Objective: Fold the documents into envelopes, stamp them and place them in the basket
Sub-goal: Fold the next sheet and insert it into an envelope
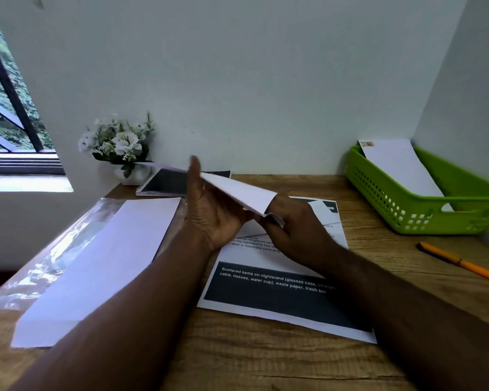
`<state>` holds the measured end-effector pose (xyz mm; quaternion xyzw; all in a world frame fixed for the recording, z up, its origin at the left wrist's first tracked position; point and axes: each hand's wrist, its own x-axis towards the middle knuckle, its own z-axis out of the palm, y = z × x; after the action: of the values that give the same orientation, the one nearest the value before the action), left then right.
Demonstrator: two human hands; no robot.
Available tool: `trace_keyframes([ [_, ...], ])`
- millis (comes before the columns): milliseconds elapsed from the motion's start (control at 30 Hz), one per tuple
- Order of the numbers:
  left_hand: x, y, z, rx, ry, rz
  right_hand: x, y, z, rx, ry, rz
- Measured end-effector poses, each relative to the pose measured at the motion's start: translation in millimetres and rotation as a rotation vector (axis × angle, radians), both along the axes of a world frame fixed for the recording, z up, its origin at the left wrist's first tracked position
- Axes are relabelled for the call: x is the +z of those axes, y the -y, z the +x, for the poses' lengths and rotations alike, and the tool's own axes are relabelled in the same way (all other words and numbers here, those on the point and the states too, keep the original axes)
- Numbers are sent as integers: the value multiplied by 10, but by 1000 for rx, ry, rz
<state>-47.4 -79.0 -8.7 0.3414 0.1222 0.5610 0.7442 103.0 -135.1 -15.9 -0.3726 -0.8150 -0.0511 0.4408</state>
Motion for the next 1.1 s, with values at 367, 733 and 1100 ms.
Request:
trace_keyframes([
  [367,6,-154,-254,178,118,-137,21,64,38,148,78,-128],
  [733,-8,-168,-171,140,228,-103,112,0,213,98,-119,-103],
  [1100,-40,-109,-126,130,172,-148,-83,-378,833,-321,203,-659],
])
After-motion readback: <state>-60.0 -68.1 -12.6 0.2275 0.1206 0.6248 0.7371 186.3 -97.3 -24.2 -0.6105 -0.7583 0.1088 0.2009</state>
